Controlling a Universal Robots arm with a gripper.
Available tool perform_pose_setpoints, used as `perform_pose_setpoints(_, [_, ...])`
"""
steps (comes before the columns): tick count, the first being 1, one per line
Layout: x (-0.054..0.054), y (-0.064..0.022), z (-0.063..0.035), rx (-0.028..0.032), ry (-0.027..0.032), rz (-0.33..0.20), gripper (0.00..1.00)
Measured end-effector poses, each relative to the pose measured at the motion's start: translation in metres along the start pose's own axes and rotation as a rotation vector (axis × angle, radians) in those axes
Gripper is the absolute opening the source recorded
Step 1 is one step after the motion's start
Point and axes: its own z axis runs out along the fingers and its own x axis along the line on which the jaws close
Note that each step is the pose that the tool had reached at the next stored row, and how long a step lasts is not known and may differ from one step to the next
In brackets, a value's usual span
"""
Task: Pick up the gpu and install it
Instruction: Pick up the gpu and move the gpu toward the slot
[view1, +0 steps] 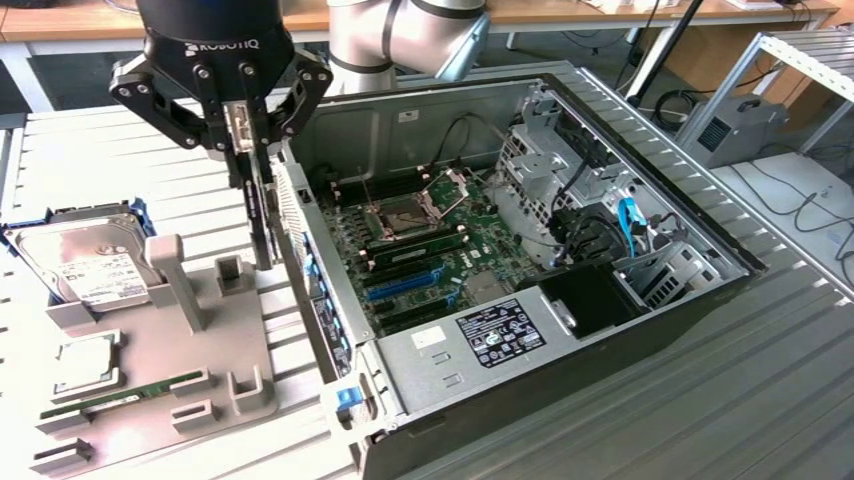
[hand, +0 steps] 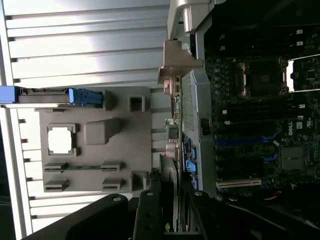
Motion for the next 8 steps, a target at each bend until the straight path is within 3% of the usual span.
perform_pose_setpoints(8, [-0.0095,0.0007,0.0003,0.0,0.0,0.0,0.26])
